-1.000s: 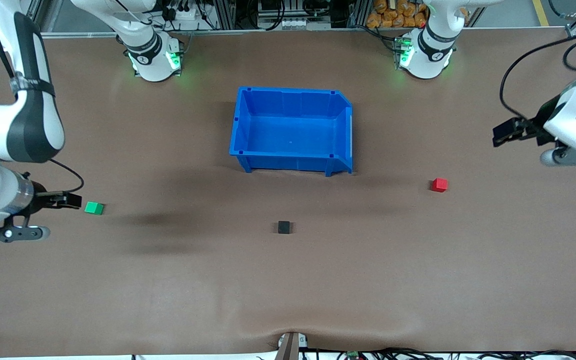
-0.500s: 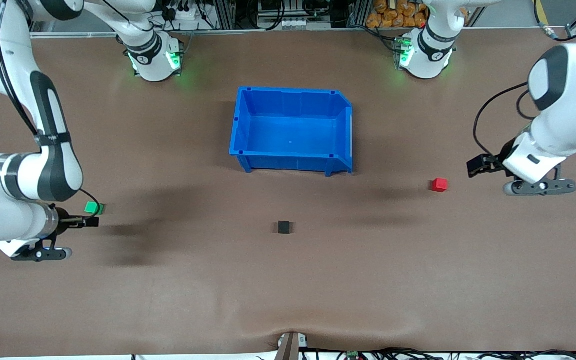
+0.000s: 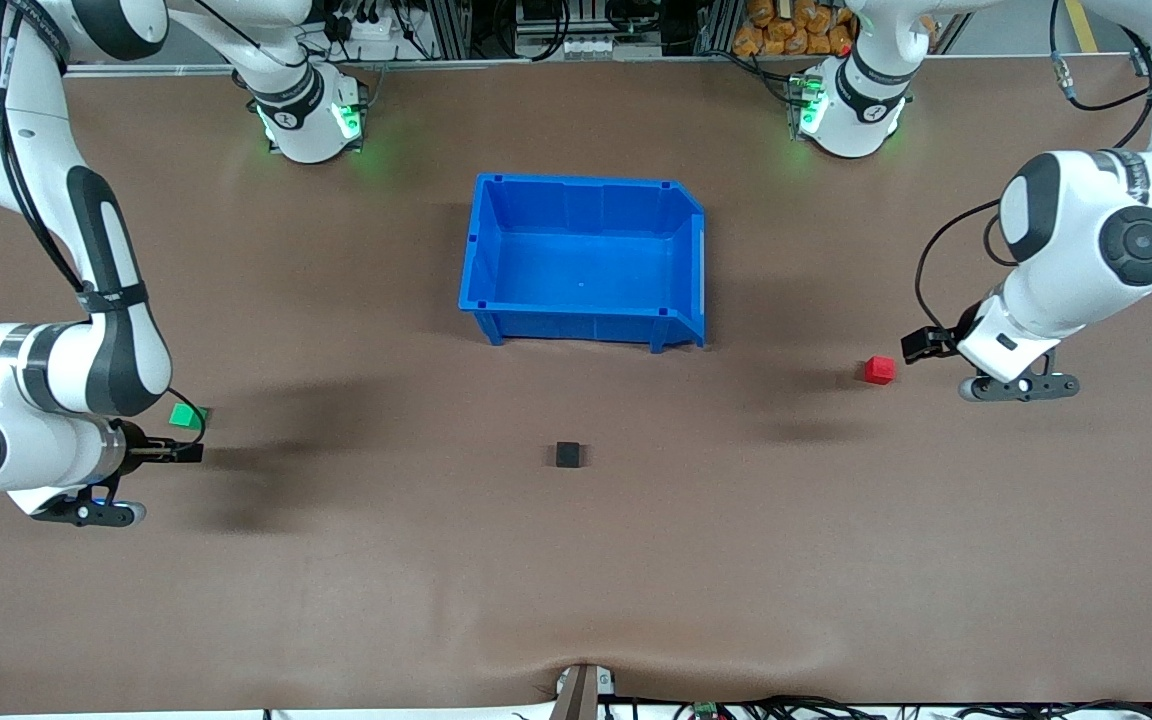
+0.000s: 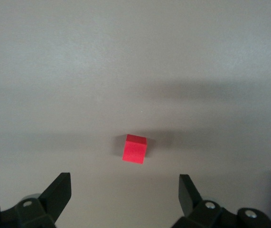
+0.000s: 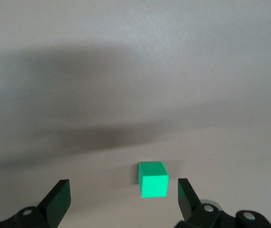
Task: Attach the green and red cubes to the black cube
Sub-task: 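Close the right gripper on the green cube while the left gripper grasps the red cube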
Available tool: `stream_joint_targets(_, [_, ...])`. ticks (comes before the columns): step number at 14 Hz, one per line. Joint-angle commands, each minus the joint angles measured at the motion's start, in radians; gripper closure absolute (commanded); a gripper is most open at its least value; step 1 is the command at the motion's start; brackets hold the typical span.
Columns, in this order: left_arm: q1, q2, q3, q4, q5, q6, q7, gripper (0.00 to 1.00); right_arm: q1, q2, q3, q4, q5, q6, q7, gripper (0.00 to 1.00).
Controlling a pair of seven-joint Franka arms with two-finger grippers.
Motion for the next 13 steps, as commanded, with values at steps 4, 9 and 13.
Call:
stream_joint_targets(4, [0.007,0.085,-0.004,-0.15,0.004,0.31,0.093,0.0,-0.09,0.03,0.014,-0.01,0.092,-0.019,-0.013,0.0])
stream_joint_targets(9, [0.013,0.147,-0.007,-0.172,0.081,0.38,0.1,0.0,-0.097,0.055,0.014,-0.049,0.092,-0.01,-0.046,0.03])
stream_joint_targets(13, [0.036,0.182,-0.007,-0.173,0.083,0.383,0.088,0.0,-0.104,0.085,0.014,-0.049,0.092,-0.008,-0.047,0.12])
